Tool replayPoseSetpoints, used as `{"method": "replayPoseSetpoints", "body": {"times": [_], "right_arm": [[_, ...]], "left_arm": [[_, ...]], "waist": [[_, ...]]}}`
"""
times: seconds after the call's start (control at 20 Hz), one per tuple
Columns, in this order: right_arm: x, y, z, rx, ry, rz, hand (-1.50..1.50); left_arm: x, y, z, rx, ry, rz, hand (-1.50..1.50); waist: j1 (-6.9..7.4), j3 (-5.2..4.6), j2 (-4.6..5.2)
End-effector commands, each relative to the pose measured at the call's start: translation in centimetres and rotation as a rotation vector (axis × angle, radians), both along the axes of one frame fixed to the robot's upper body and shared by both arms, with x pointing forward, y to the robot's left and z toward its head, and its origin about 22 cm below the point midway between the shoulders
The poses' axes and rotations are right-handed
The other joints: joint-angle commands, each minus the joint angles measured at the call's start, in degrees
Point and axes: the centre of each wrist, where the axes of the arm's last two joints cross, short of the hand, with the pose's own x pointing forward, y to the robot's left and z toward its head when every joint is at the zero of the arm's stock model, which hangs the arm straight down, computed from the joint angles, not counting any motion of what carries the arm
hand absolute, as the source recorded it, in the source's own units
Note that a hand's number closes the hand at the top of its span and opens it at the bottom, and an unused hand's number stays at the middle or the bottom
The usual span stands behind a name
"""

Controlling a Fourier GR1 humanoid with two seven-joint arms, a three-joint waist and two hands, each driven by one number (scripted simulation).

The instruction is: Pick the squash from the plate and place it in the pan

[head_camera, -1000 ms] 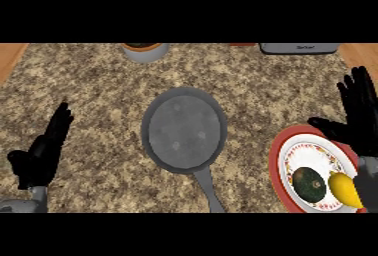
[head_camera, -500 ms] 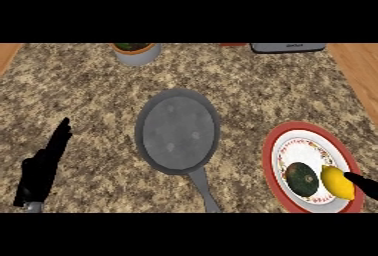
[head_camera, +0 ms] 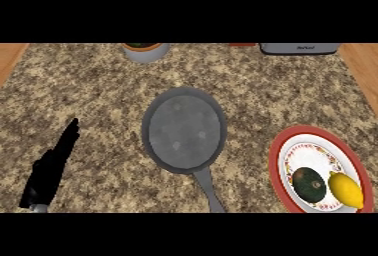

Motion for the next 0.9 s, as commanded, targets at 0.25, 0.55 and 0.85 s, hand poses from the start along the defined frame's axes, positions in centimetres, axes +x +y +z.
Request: {"method": "replayPoseSetpoints", "body": {"times": [0.25,0.55,0.85], "right_arm": [[3.4,3.7,6.4,-0.006,0.180,0.171,-1.50],[6.2,4.8,6.7,0.024,0.338,0.168,-1.50],[8.5,6.4,6.6,-0.009,0.471,0.237,-1.50]], "left_arm": [[0.8,-2.0,0.9,0.002,-0.013,-0.036,0.00],[-0.9,-1.4,-0.2,0.007,-0.016,-0.029,0.00],[0.1,-0.7,0.3,-0.004,-0.006,-0.029,0.00]], "waist": [[1.53,0.10,0.32],[2.20,0.12,0.39],[1.98,0.12,0.40]]}}
